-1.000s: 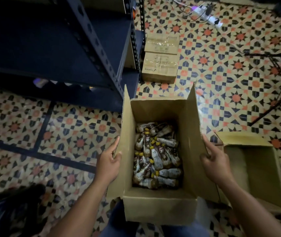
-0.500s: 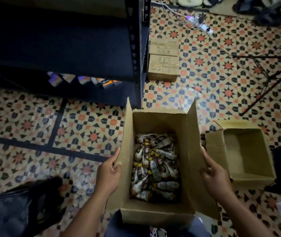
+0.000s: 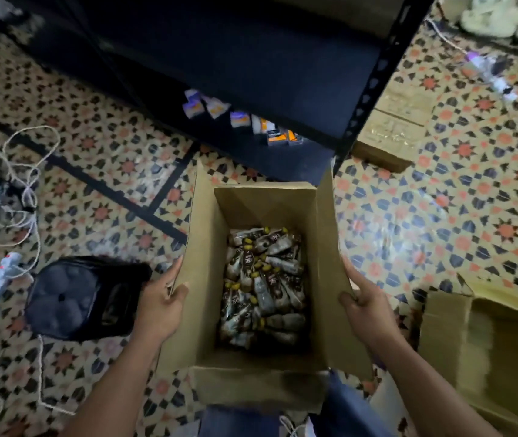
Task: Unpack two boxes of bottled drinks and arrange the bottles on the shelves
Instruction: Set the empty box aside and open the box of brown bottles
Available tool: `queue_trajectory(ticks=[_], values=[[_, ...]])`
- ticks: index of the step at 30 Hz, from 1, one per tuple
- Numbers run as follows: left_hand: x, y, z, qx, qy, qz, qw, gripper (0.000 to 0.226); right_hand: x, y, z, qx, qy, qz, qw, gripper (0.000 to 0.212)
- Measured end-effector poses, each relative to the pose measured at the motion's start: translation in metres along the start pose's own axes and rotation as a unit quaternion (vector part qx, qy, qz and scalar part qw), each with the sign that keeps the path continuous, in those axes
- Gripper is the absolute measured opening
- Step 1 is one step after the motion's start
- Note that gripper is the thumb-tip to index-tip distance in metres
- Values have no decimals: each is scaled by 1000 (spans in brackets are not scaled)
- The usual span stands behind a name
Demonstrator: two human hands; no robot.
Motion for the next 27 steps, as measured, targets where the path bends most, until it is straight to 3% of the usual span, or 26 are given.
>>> queue_trajectory(ticks=[10, 16, 27], values=[[64, -50, 25, 60, 105, -111, 987, 57, -63, -118, 98, 103, -87, -112, 984, 70], [93, -82, 76, 64, 113, -162, 978, 59, -127, -169, 154, 130, -107, -157, 973, 91], [152, -108, 164, 93, 168, -187, 963, 56, -225, -246, 248, 157, -153, -184, 958, 78]])
Point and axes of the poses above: each hand's wrist, its own z-axis towards the middle knuckle, its own x-axis out of the back of the hand, y = z × x, the point moved 8 cm from there along z, towards the middle knuckle, and after that the axes turned 7 degrees about z, right-handed, at the moved point
